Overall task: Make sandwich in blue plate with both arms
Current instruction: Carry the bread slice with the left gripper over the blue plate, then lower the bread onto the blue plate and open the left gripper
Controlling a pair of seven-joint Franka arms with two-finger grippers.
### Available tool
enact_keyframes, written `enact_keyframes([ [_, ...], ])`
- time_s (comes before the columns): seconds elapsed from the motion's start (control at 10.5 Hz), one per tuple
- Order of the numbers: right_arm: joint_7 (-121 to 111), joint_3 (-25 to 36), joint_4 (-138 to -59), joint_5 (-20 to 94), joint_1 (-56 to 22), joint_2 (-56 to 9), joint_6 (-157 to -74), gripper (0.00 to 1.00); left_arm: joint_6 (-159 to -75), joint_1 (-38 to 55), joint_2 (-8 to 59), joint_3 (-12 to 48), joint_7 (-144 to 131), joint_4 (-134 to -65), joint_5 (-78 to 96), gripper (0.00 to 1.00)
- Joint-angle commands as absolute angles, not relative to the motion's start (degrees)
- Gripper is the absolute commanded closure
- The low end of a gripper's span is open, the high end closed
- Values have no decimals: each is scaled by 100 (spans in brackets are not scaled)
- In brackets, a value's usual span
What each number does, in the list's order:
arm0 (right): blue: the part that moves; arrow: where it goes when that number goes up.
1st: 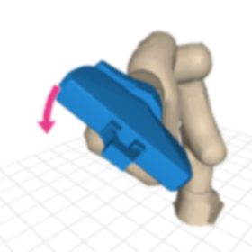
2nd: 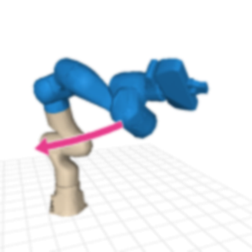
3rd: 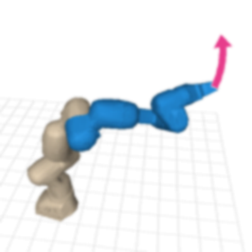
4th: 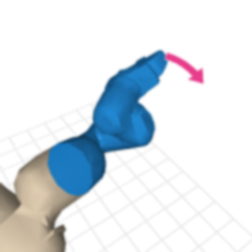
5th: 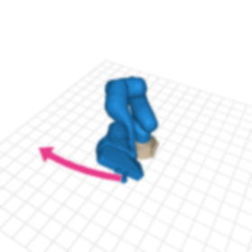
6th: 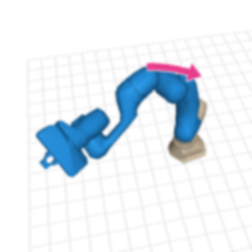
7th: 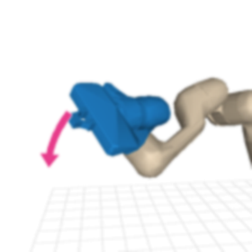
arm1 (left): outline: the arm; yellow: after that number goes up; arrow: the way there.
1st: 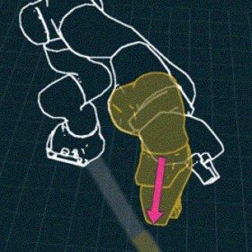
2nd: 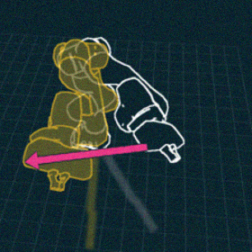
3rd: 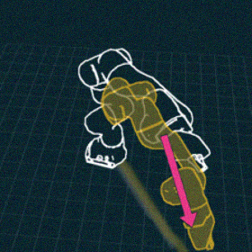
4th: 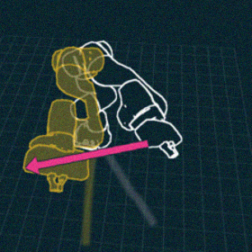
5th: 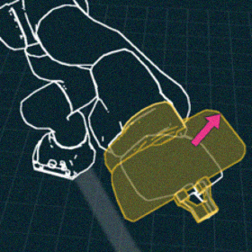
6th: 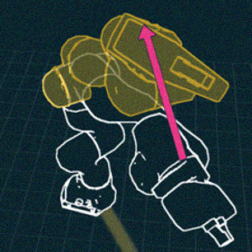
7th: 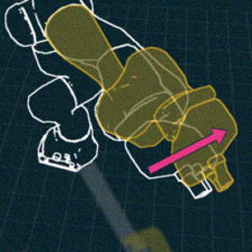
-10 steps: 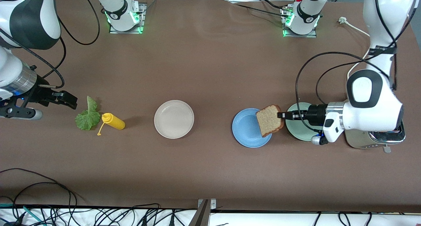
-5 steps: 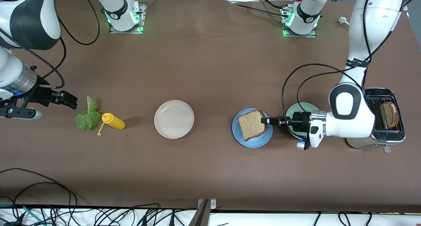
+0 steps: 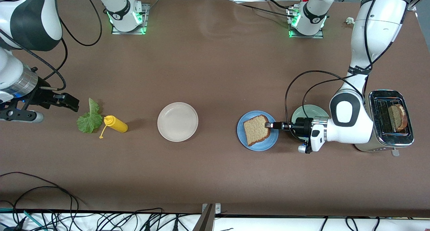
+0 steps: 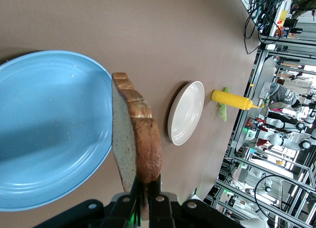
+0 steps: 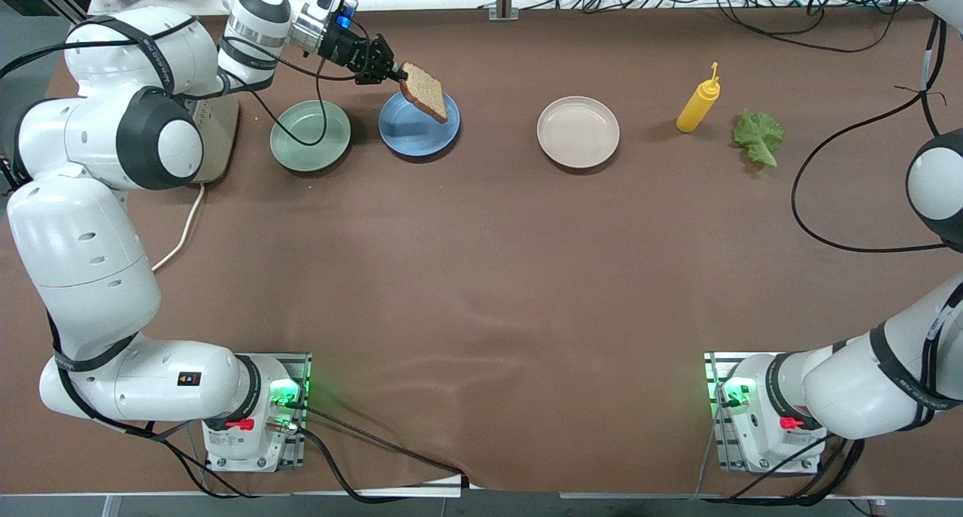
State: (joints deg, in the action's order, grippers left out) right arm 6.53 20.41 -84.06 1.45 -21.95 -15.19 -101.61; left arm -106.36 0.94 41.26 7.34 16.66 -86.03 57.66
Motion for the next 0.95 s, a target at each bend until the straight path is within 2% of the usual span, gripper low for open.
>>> enact_keyframes([
  [0.0,598,2030,-8394,79,-2171,-1503,-10160,0,-10661,255,4244,694,2064,-8700,5897,100],
  [0.86,598,2030,-8394,79,-2171,-1521,-10160,0,-10670,255,4359,668,2127,-8851,5669,100],
])
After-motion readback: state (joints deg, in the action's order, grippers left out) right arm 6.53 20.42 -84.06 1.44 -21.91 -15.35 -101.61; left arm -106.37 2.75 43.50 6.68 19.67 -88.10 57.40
